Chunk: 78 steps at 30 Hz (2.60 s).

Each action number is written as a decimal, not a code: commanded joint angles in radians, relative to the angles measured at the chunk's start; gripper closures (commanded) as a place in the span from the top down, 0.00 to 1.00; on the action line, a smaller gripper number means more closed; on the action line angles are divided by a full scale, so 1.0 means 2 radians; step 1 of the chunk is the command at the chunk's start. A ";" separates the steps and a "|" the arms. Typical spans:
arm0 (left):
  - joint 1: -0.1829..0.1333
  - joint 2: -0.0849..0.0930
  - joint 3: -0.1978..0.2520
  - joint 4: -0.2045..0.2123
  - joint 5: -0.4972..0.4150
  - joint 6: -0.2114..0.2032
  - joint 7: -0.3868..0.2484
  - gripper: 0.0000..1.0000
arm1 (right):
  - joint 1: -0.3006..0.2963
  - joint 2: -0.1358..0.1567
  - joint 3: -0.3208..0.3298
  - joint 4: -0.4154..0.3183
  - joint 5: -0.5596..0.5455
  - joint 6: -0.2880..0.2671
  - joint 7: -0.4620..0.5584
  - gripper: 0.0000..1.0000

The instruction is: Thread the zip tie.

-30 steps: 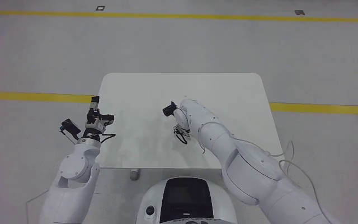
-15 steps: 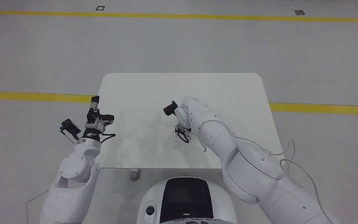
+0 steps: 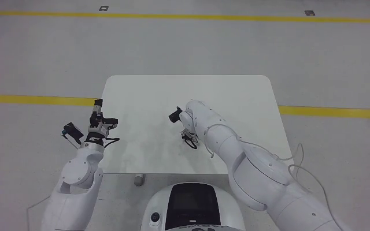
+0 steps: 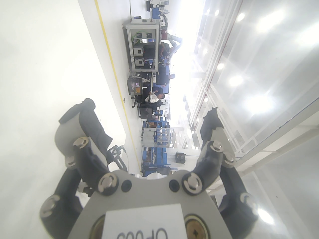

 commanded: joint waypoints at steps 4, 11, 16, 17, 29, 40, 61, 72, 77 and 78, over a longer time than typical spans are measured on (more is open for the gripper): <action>0.000 0.000 0.000 0.000 0.000 0.000 0.000 1.00 | -0.004 -0.003 -0.002 0.001 -0.005 0.006 0.004 0.28; 0.000 0.000 0.000 0.000 0.000 0.000 0.000 1.00 | -0.007 -0.007 -0.002 0.005 -0.010 0.012 0.005 0.15; 0.000 0.000 0.000 0.000 0.000 0.000 0.000 1.00 | -0.005 -0.009 0.000 0.009 -0.012 0.015 0.003 0.04; 0.000 0.000 0.000 0.000 0.000 0.000 0.000 1.00 | -0.004 -0.009 0.000 0.009 -0.013 0.016 0.003 0.03; 0.000 0.000 0.000 0.000 0.000 0.000 0.000 1.00 | 0.000 -0.010 0.003 0.008 -0.018 0.019 0.001 0.00; 0.000 0.000 0.000 0.000 0.000 0.000 0.000 1.00 | -0.004 -0.010 0.008 0.010 -0.019 0.014 -0.009 0.27; 0.000 0.000 0.000 0.000 0.000 0.000 0.000 1.00 | -0.008 -0.008 0.016 0.012 -0.020 0.013 -0.023 0.03; 0.000 0.000 0.000 0.000 0.000 0.000 0.000 1.00 | -0.001 -0.005 0.024 0.011 -0.018 0.008 -0.026 0.00; 0.000 0.000 0.000 0.000 0.000 0.000 0.000 1.00 | 0.001 -0.002 0.027 0.008 -0.018 -0.002 -0.028 0.00; 0.000 0.000 0.000 0.000 0.000 0.000 0.000 1.00 | 0.001 -0.001 0.028 0.007 -0.017 -0.004 -0.030 0.00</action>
